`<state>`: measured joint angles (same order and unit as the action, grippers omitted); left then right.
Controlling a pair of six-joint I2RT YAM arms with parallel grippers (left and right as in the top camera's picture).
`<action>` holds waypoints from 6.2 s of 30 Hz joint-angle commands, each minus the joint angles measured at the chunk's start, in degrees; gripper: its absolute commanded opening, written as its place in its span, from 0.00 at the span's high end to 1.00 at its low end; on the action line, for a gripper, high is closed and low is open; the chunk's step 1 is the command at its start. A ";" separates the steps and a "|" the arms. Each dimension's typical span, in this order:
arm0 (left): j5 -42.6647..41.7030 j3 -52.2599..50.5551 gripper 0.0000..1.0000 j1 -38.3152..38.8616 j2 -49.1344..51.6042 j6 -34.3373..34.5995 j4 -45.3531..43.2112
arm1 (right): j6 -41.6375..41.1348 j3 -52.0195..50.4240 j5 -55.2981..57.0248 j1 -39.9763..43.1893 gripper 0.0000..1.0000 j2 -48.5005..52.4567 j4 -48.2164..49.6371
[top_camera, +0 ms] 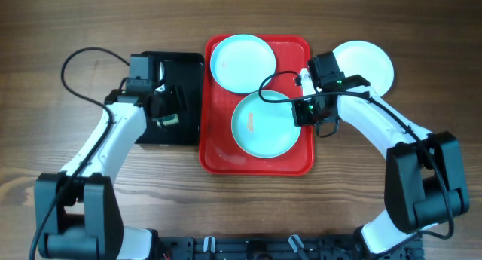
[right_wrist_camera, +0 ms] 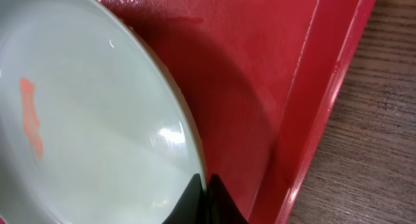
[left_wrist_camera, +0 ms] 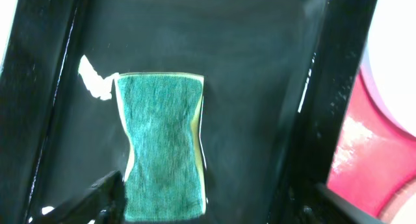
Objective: Clean dirty plates on tray and stack at the side
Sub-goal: 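Grasp the green sponge in the black tray with the left gripper, then move the sponge with the left gripper onto the pale-green plate, then scrub the pale-green plate with the sponge in the left gripper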
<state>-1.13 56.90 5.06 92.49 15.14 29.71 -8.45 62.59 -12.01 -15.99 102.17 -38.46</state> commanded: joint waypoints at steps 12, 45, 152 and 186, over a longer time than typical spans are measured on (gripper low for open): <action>8.15 -1.77 0.33 0.46 7.08 -1.64 -5.16 | 2.51 -0.46 -1.20 -0.35 0.96 0.50 0.07; 8.26 -2.14 0.59 0.42 7.72 -1.42 -6.40 | 4.22 -0.46 -0.94 -0.35 0.69 0.68 2.51; 3.08 -1.66 0.96 1.22 -13.03 -14.10 -15.39 | -2.21 0.92 -7.56 0.52 0.96 4.76 0.52; -14.47 -0.55 0.96 21.31 0.76 11.13 -11.52 | -3.63 0.92 -10.80 0.42 0.96 4.76 1.64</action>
<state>-14.94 56.84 25.04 89.43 24.58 19.92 -11.14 63.92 -20.38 -15.66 106.67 -37.04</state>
